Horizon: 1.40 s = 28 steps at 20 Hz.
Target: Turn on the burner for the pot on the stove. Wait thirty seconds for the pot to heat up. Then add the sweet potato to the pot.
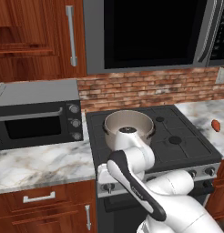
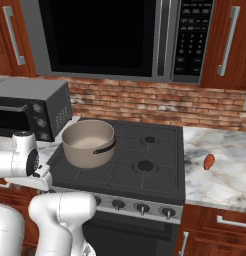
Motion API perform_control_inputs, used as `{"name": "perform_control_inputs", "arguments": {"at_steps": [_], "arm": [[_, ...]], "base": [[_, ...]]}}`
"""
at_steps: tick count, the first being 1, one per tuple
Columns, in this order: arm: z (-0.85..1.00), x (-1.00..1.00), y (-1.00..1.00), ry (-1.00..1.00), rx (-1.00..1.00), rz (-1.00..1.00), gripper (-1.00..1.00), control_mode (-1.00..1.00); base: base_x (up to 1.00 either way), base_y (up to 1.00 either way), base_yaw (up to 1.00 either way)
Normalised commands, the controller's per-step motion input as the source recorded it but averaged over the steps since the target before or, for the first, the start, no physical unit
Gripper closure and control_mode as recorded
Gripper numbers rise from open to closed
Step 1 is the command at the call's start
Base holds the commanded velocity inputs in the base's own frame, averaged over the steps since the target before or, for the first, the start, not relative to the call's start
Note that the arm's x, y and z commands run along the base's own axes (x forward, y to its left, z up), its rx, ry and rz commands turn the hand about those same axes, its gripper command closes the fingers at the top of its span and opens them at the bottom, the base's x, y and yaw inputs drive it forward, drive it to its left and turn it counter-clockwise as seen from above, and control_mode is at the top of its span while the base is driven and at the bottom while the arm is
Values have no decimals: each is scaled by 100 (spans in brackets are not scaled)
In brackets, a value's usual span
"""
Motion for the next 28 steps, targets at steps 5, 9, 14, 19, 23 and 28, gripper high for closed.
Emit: {"name": "perform_control_inputs", "arguments": {"at_steps": [5, 9, 14, 19, 23, 28], "arm": [[-21, 0, 0, -6, 0, 0, -100, -100], [-24, 0, 0, -14, 0, 0, -100, -100], [-22, 0, 0, -19, 0, 0, -100, -100], [-14, 6, 0, -18, 0, 0, -100, -100], [-9, 17, 0, -9, 0, 0, -100, -100], [-1, 20, 0, -1, 0, 0, -100, -100]], "base": [[0, 0, 0], [0, 0, 0], [0, 0, 0], [0, 0, 0], [0, 0, 0], [0, 0, 0]]}}
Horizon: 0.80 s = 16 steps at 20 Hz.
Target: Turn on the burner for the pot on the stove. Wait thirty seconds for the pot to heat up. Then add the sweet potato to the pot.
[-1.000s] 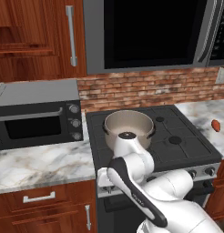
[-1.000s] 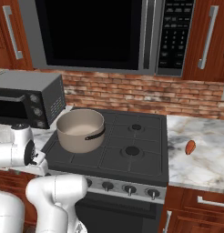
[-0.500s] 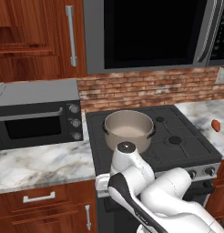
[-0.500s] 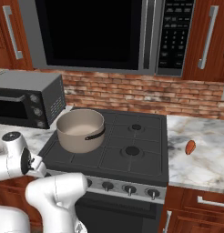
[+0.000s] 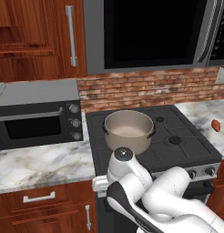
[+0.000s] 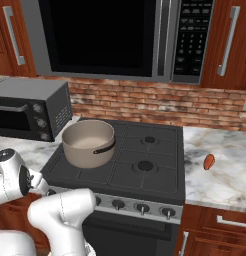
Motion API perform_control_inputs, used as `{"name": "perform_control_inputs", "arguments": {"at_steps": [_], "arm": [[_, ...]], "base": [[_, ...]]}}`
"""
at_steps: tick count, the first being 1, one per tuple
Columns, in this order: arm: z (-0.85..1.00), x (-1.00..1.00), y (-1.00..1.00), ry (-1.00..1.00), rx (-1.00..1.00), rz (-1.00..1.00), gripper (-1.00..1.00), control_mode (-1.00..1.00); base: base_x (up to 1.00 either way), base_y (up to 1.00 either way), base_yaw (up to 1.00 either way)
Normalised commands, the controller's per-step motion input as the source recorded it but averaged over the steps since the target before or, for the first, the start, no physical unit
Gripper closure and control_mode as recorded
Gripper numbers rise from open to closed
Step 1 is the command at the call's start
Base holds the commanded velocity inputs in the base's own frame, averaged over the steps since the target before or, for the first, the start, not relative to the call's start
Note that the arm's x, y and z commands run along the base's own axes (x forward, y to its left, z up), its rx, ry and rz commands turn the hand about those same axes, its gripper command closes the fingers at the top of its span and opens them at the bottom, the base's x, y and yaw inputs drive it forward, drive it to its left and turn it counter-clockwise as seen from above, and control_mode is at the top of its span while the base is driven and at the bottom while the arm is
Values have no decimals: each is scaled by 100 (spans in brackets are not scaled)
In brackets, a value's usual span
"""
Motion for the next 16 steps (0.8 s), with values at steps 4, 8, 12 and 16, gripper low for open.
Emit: {"name": "perform_control_inputs", "arguments": {"at_steps": [4, 8, 12, 16], "arm": [[-3, 16, 0, 0, 0, 0, -100, -100], [-6, 10, -5, 0, 0, 0, -100, -100], [-14, 9, -10, 0, 0, 1, -100, -100], [-23, 1, -13, 0, 0, 3, -100, -100]], "base": [[0, 0, 0], [0, 0, 0], [0, 0, 0], [0, 0, 0]]}}
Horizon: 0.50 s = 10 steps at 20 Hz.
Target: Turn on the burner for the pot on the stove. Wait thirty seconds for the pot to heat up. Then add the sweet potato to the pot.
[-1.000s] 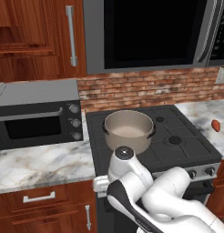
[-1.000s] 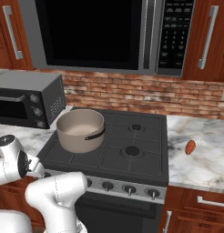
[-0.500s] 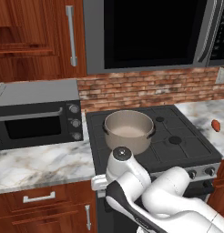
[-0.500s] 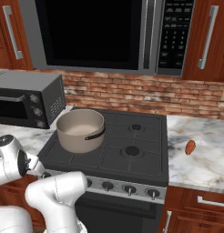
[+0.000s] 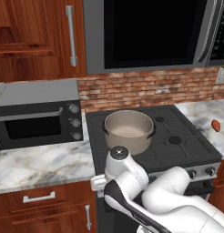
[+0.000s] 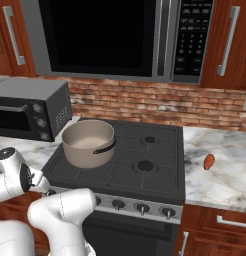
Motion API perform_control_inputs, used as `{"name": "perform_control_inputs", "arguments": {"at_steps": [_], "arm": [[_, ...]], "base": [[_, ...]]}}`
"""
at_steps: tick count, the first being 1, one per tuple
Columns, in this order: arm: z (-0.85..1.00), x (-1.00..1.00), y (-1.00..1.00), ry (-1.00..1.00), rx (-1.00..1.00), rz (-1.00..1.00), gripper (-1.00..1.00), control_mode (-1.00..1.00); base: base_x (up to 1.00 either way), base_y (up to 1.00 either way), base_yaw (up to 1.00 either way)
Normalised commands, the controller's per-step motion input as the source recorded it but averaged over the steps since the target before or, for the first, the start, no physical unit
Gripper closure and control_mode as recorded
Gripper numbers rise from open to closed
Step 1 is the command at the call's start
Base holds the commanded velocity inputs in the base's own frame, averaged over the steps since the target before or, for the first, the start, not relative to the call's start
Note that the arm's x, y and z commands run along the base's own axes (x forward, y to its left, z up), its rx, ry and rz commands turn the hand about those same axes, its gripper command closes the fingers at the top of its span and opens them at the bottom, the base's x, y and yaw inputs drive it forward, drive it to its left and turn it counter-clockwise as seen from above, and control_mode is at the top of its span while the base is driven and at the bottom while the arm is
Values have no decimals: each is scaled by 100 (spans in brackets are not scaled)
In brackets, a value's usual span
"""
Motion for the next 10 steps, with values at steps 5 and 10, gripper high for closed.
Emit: {"name": "perform_control_inputs", "arguments": {"at_steps": [5, 10], "arm": [[-28, 0, -13, -3, 0, 4, -100, -100], [-28, 3, -22, -5, 0, 4, -100, -100]], "base": [[0, 0, 0], [0, 0, 0]]}}
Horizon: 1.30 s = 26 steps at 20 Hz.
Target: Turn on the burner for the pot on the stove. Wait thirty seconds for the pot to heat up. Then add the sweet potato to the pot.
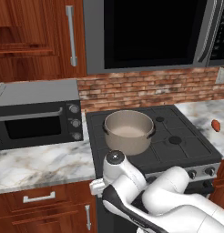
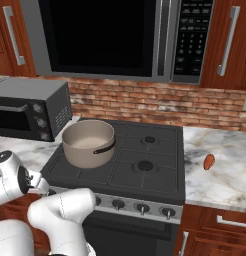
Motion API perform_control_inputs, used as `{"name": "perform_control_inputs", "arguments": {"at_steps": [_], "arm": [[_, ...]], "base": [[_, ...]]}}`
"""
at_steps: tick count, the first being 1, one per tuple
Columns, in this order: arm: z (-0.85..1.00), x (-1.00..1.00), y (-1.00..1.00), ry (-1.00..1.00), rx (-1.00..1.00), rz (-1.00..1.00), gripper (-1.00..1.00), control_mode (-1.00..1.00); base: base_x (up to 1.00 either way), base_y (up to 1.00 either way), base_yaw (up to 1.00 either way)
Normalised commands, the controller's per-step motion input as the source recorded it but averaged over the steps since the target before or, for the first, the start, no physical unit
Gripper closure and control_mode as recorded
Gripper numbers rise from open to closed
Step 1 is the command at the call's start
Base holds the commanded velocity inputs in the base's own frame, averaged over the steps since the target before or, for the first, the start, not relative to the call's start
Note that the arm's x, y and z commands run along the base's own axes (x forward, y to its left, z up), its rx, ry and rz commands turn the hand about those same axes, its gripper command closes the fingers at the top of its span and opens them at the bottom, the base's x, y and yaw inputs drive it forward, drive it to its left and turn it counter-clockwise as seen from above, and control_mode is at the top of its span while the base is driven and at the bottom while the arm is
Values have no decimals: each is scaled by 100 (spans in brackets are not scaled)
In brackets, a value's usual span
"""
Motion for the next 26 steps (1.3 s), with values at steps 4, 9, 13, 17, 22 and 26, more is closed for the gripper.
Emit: {"name": "perform_control_inputs", "arguments": {"at_steps": [4, 9, 13, 17, 22, 26], "arm": [[-16, 0, -36, -5, 0, 2, -100, -100], [-16, 0, -47, -8, 1, 1, -100, -100], [-19, 9, -36, -6, 4, 1, -100, -100], [-28, 24, -19, -4, 4, 4, -100, -100], [-32, 33, -17, -8, 5, 7, -100, -100], [-20, 40, -30, -5, 8, 7, -100, -100]], "base": [[0, 0, 0], [0, 0, 0], [0, 0, 0], [0, 0, 0], [0, 0, 0], [0, 0, 0]]}}
